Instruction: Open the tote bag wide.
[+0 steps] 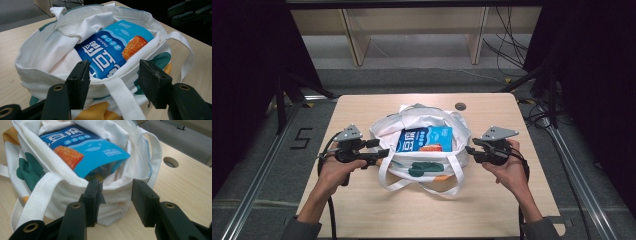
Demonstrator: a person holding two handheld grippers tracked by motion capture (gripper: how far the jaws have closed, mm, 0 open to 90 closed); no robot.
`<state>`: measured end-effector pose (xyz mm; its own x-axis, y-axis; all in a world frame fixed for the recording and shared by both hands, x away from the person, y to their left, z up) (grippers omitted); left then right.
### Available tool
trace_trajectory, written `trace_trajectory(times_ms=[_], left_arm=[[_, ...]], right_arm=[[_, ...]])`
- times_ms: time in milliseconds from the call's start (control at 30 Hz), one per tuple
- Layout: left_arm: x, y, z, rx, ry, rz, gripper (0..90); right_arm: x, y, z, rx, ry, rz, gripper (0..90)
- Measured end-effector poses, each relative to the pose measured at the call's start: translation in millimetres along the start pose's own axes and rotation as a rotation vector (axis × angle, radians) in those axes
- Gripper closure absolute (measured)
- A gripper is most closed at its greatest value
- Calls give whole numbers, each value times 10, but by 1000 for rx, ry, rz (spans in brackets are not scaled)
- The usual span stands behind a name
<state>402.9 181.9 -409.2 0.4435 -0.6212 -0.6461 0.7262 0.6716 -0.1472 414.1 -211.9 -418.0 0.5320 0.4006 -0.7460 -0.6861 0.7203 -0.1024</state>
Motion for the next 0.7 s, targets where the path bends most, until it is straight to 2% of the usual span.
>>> trace_trajectory(times_ms=[33, 67, 100, 167, 233, 300, 333, 433, 467, 533, 700], left_arm=[[-1, -17, -3, -2, -2, 2, 413], [-6, -32, -7, 2, 0, 6, 406], [-3, -45, -12, 4, -1, -5, 394], [-7, -76, -23, 8, -6, 7, 371], [-11, -106, -29, 13, -5, 5, 363], [-14, -135, -31, 24, -4, 9, 342], [-12, -145, -29, 33, -3, 7, 326], [-6, -169, -35, 27, 3, 0, 300], [-4, -174, -38, 26, 0, -1, 294], [-6, -190, -49, 28, 1, 0, 289], [-23, -217, -94, 24, 2, 8, 280]], right_arm=[[-6, 16, -9, 16, 0, 0, 573], [-8, 0, -11, -1, -6, -6, 564], [-18, 14, -17, 13, 1, 1, 557], [-22, 22, -28, 13, -5, -4, 540], [-21, 10, -32, -12, -19, -9, 523], [-32, 38, -46, 31, -8, 7, 502], [-31, 37, -49, 23, -14, -2, 495], [-38, 37, -65, 24, -12, -5, 470], [-40, 61, -78, 39, -7, 0, 462], [-41, 49, -86, 18, -16, -9, 454], [-53, 76, -131, 32, -14, 5, 433]])
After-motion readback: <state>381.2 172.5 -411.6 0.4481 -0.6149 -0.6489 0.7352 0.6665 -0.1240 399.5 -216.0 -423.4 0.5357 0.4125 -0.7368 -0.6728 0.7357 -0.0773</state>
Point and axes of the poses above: each handheld gripper's, and its own axes: x roughly forward along the jaws, z roughly out of its top, y roughly to its left, the point moved 2 cm from there along x, roughly forward along the jaws, and after that the axes turned 12 degrees about y, right-handed, at the moved point
